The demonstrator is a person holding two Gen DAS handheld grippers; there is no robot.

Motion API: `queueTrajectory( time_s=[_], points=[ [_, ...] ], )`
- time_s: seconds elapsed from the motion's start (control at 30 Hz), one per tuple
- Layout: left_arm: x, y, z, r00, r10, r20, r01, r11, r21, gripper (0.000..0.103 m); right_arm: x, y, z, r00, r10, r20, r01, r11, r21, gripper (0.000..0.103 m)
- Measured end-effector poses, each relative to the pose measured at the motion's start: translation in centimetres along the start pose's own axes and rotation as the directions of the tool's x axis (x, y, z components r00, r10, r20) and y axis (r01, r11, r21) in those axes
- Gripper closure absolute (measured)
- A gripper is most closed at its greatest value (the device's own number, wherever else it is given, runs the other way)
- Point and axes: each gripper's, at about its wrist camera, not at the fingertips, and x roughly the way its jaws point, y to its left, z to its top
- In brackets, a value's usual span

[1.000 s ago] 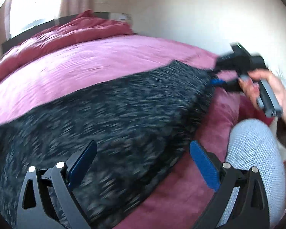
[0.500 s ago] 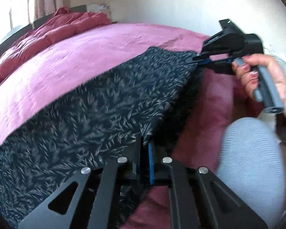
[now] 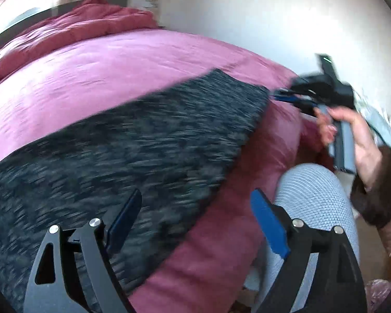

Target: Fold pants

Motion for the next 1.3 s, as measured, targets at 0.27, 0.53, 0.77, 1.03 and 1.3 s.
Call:
queueTrajectory(
  time_s=[0.27, 0.53, 0.77, 1.03, 1.3],
  points=[
    [-5.2, 12.2, 0.0, 0.957, 0.288, 0.04, -0.265, 0.918, -0.294, 0.02, 2.5, 11.3, -2.4, 0.99, 0.038, -0.133, -0.079, 0.944, -0.321, 0.096],
    [-5.4, 23.0, -1.2, 0.887, 0.449, -0.111, -0.444, 0.761, -0.473, 0.043, 10.4, 13.8, -4.6, 0.962, -0.115, -0.246, 0.043, 0.959, -0.279, 0.096],
    [-4.0, 24.9, -0.9, 0.85, 0.524, -0.056, -0.499, 0.765, -0.407, 0.04, 12.4, 13.4, -3.8, 0.977, -0.099, -0.188, 0.044, 0.96, -0.276, 0.096],
    [-4.4, 21.6, -0.5, 0.856, 0.516, -0.028, -0.487, 0.789, -0.374, 0.014, 8.9, 11.9, -4.1, 0.984, 0.04, -0.175, -0.063, 0.99, -0.124, 0.07],
    [-5.5, 15.0, -5.1, 0.889, 0.456, -0.035, -0.445, 0.847, -0.291, 0.01, 4.8, 7.2, -2.8, 0.967, -0.012, -0.254, -0.027, 0.989, -0.148, 0.069]
  ],
)
